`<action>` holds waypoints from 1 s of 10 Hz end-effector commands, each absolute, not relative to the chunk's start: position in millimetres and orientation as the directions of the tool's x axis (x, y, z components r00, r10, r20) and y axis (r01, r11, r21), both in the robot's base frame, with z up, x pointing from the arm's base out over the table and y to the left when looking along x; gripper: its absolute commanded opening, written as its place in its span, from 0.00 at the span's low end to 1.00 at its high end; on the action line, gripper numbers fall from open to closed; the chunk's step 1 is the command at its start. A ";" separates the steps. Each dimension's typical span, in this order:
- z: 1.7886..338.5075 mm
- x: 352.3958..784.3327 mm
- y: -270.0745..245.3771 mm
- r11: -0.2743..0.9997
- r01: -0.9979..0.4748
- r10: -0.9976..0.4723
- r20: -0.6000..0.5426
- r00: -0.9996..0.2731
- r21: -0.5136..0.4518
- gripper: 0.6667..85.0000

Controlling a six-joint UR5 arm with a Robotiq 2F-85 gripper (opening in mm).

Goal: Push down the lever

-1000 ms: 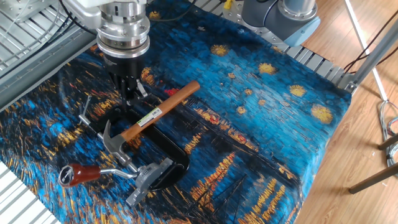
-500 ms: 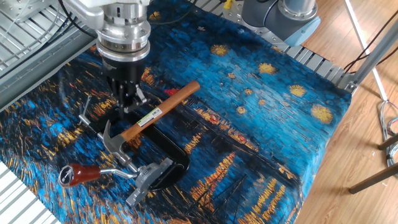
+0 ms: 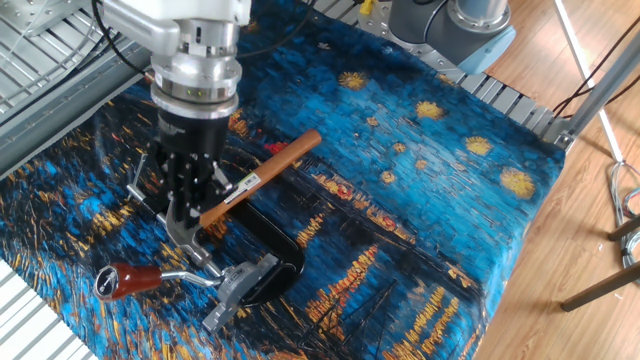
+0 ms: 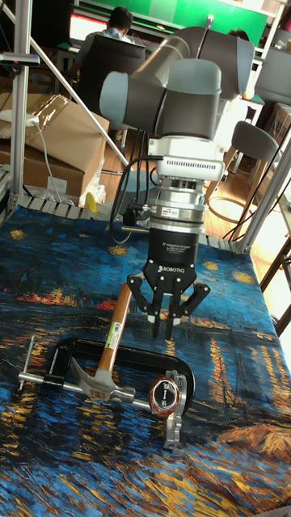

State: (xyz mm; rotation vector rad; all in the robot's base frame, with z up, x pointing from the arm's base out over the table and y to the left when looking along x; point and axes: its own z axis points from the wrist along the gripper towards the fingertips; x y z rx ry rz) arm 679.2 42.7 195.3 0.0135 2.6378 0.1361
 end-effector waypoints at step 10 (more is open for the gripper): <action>178.1 710.4 43.6 0.997 -0.067 -0.031 -0.578 -0.815 0.041 0.43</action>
